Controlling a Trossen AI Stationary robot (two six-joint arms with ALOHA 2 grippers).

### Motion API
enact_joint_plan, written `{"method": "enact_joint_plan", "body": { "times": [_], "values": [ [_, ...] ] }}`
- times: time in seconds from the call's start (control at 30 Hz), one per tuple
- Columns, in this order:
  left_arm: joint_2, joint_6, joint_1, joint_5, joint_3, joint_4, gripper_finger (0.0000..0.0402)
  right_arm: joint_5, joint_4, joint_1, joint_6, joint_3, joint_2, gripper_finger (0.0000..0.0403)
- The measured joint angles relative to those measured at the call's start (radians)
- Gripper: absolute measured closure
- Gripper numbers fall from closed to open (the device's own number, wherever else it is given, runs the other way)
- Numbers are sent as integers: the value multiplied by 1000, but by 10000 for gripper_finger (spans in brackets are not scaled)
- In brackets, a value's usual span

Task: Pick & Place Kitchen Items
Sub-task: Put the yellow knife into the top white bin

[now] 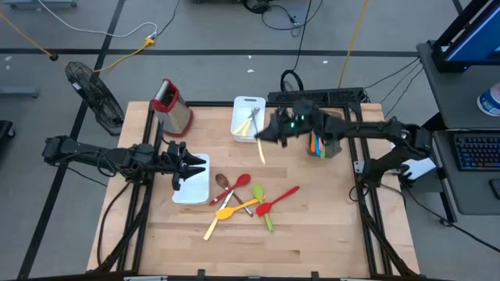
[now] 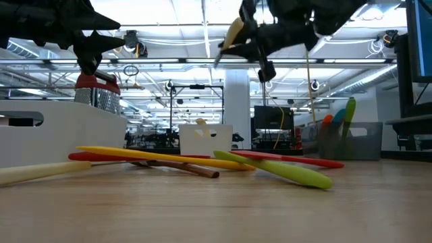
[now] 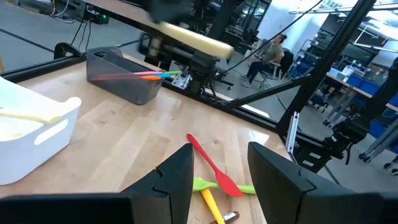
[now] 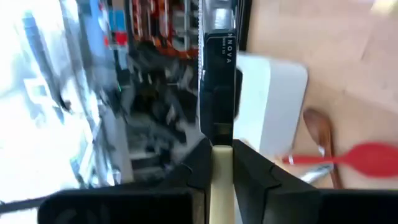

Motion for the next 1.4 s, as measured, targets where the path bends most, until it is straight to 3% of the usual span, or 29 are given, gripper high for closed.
{"method": "enact_joint_plan", "body": {
  "times": [0.27,0.57,0.97,1.4],
  "values": [
    [0,0,0,-10,0,1,247,-178,171,-165,226,2,104,371],
    [0,12,0,-59,0,1,247,-249,321,-188,396,9,244,371],
    [0,31,0,-61,0,-1,247,-276,335,-193,402,164,381,371],
    [0,46,1,-61,0,-4,247,-275,298,-201,399,170,446,371]
  ]
}}
